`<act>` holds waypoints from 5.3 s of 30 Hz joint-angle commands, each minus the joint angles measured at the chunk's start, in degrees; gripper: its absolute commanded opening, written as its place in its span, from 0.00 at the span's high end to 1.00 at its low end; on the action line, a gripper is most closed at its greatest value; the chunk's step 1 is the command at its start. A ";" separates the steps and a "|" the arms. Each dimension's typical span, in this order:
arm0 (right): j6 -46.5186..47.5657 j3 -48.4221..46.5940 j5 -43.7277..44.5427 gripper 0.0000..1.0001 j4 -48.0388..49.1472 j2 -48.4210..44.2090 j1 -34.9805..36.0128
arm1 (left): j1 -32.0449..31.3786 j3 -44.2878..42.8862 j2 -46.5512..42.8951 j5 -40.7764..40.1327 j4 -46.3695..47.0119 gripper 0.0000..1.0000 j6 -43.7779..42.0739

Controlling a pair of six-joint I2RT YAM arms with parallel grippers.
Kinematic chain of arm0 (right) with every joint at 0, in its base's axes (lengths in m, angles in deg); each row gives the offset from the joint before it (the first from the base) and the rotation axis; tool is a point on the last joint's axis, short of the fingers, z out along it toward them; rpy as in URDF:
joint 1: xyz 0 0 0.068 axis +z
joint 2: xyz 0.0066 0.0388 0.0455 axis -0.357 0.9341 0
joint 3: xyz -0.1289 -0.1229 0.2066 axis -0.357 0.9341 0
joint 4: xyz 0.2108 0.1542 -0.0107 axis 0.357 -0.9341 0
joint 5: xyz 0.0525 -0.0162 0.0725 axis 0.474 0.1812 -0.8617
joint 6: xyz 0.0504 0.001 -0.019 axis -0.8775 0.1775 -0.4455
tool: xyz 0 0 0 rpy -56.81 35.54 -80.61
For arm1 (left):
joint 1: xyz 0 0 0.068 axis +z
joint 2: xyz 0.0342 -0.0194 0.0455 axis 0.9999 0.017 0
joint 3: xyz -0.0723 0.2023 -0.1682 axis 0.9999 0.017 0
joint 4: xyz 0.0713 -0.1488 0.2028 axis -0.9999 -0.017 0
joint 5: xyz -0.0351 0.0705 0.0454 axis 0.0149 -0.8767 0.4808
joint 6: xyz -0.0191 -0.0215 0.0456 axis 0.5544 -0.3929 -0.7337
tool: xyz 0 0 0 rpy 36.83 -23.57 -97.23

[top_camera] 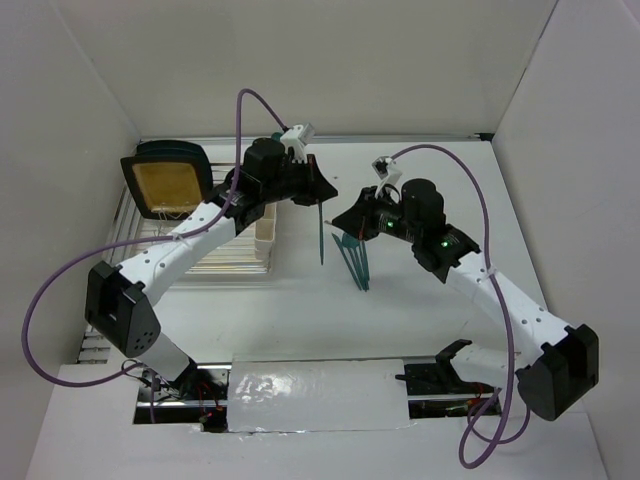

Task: Sort the eating utensils into containers

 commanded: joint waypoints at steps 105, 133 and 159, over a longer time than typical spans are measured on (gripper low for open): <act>10.28 -4.71 30.62 0.72 -1.94 39.99 -7.06 | 17.12 35.83 -44.23 -5.75 17.26 0.00 -28.63; 6.15 3.29 -1.71 1.00 8.87 4.14 -7.41 | 14.67 18.01 -23.41 13.68 3.30 0.03 -2.81; 5.97 -4.01 -6.37 1.00 7.11 0.97 -1.96 | -3.09 -3.27 -2.75 -12.06 -5.59 0.23 12.68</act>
